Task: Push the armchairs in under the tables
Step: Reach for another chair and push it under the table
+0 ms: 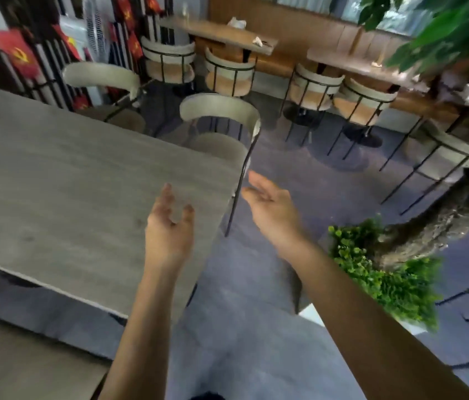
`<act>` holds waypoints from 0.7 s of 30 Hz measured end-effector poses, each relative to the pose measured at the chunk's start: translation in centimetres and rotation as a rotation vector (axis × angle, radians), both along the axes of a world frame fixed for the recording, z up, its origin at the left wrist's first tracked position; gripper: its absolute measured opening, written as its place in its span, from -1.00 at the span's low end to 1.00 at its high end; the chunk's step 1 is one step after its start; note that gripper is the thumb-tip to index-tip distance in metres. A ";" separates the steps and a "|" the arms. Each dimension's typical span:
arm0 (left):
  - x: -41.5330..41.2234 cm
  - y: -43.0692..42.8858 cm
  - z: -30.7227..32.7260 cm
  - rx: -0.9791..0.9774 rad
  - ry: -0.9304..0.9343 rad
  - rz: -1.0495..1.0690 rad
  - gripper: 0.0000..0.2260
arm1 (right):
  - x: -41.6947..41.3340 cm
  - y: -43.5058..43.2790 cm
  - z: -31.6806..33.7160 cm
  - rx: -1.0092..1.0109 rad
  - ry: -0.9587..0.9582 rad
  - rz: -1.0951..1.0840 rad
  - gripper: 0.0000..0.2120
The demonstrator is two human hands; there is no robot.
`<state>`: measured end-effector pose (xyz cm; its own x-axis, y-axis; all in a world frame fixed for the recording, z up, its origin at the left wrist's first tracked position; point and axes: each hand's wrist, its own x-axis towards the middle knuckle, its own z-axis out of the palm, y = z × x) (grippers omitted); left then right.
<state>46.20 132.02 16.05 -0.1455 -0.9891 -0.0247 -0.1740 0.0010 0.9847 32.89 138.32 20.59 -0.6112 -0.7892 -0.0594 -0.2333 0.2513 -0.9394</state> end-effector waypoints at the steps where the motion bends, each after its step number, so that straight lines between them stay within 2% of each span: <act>1: -1.3 -1.6 -0.3 -0.005 -0.018 0.024 -0.49 | -1.5 -2.4 -0.3 0.014 0.008 0.048 -0.54; 7: -9.1 -13.6 -2.6 0.054 -0.090 0.199 -0.47 | -10.2 -17.4 -2.7 0.107 -0.007 0.242 -0.53; 16: -21.0 -29.9 -2.2 0.053 -0.105 0.350 -0.51 | -22.2 -36.5 -3.0 0.157 0.009 0.463 -0.50; 18: -23.4 -32.9 -2.5 0.055 -0.121 0.393 -0.52 | -24.9 -40.2 -3.0 0.170 0.061 0.490 -0.49; 21: -27.6 -37.2 -3.5 0.062 -0.154 0.463 -0.52 | -29.6 -46.0 -3.4 0.187 0.224 0.528 -0.36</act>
